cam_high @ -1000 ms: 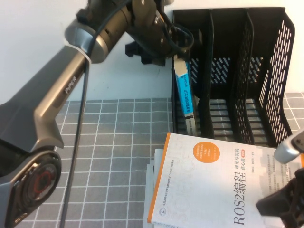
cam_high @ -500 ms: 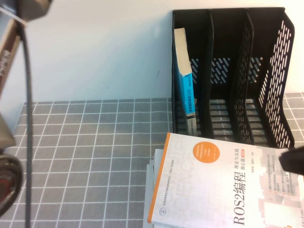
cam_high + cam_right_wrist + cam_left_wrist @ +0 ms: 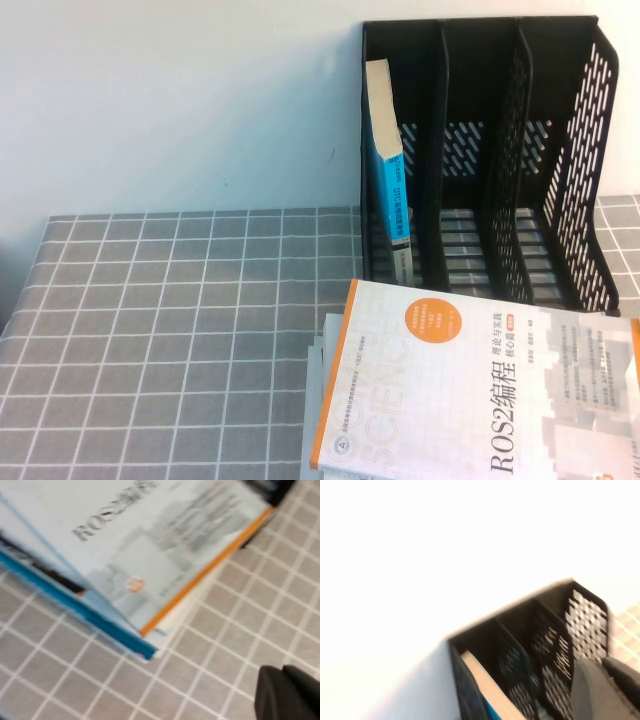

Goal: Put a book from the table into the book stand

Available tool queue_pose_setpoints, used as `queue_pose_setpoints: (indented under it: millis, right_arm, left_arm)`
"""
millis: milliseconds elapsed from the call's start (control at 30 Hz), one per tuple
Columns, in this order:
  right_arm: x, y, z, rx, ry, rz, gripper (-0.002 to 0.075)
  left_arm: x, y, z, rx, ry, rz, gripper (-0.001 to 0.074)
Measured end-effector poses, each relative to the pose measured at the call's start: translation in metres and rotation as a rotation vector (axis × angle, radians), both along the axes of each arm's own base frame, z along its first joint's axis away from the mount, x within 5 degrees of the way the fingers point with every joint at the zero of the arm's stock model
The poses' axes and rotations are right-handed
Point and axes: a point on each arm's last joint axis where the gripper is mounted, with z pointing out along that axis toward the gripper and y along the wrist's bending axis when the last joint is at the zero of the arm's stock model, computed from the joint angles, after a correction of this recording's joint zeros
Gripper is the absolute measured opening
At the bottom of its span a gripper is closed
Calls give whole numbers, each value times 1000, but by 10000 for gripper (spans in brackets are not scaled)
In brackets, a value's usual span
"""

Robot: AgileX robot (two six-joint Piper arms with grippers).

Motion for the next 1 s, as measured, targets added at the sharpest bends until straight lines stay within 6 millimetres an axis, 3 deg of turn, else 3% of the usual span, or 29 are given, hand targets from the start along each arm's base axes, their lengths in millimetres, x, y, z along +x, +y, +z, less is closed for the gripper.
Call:
queue_pose_setpoints:
  millis: [167,300,467,633,800,1000]
  right_arm:
    - [-51,-22,4,-11,-257,-90,-2]
    - [-71,-24,-10,85,-396,-110,-3]
    - [-65,-20,-46,154,-437,-107,-2]
    - [-47,-12,-81,205,-434,-97,-2]
    - [-36,-9,-89,240,-488,-103,-3]
    - [-27,-8,-96,260,-548,-113,-3]
  left_arm:
    - [-35,14,7,44,24,-78,1]
    - [-65,27,7,36,8,-132,1]
    - [-101,49,-6,-10,-90,-128,1]
    - [-138,72,-46,-65,-117,-111,1]
    - [-165,88,-91,-107,-127,-109,0]
    - [-176,98,-142,-162,-158,-70,0]
